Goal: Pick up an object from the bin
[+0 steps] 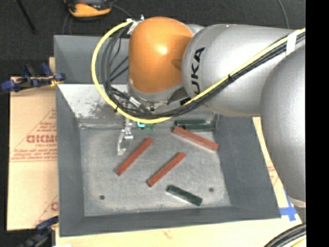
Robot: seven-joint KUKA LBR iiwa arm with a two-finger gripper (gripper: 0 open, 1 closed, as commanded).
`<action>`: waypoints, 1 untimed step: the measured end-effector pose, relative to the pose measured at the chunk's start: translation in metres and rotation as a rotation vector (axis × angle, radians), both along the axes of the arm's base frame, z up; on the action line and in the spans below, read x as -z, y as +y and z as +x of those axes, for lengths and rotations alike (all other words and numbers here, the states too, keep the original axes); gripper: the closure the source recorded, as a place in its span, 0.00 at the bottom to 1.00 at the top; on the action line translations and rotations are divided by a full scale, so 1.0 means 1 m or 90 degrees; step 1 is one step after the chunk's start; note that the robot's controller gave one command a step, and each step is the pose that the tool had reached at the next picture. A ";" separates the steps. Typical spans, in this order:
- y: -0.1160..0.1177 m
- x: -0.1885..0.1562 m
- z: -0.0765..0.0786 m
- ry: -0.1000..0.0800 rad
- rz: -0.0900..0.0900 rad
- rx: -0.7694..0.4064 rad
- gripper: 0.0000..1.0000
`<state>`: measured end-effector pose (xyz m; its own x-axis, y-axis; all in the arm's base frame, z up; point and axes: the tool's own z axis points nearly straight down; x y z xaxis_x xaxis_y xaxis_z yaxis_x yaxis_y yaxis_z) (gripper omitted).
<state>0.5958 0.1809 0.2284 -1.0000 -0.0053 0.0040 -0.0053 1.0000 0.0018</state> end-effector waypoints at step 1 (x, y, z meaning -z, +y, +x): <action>-0.001 -0.004 0.002 -0.005 0.001 0.002 0.00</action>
Offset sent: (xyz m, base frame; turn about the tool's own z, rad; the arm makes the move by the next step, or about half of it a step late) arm -0.0153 -0.0644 -0.1584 -0.1250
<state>0.5975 0.1800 0.2327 -1.0000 -0.0019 -0.0035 -0.0019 1.0000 0.0030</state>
